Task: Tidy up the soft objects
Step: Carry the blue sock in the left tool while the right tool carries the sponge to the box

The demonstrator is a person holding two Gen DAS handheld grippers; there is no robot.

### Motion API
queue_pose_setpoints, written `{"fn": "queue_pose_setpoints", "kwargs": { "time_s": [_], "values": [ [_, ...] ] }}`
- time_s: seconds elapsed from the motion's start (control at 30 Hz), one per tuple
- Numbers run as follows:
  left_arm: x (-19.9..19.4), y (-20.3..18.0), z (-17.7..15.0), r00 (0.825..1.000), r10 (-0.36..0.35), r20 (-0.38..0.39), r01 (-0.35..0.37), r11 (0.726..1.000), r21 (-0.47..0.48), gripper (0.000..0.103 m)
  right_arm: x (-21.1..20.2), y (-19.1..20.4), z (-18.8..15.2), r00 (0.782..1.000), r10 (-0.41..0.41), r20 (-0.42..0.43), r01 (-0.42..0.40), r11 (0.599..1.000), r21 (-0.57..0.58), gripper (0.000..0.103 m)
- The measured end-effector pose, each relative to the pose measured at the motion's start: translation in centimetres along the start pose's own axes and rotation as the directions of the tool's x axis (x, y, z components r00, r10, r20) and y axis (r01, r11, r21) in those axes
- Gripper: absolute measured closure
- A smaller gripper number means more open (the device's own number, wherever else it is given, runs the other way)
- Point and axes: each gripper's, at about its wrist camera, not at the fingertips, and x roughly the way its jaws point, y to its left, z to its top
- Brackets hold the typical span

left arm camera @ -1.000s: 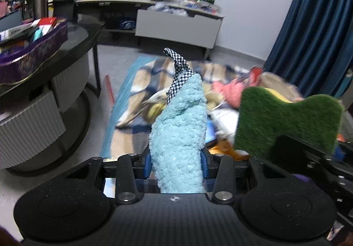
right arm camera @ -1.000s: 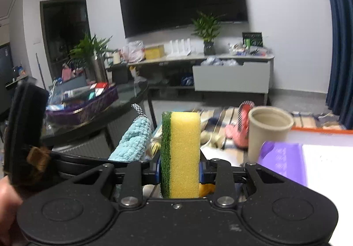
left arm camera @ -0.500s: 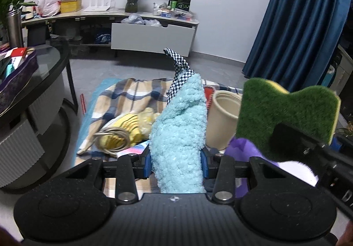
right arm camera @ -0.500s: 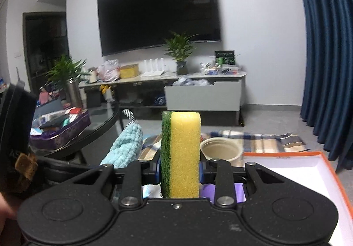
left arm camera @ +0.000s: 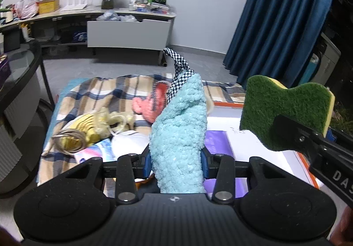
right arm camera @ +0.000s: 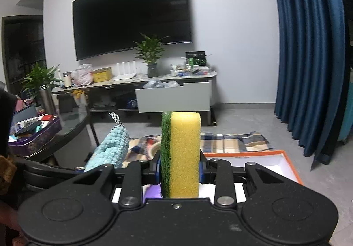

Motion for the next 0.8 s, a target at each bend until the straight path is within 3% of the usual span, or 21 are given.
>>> {"fn": "queue_pose_setpoints", "kwargs": {
  "time_s": [0.8],
  "values": [
    [2.8, -6.3, 0.4, 0.997, -0.073, -0.027, 0.075, 0.991, 0.106, 0.061, 0.2, -5.5, -1.2, 0.991, -0.127, -0.036, 0.129, 0.991, 0.035, 0.066]
  ]
}}
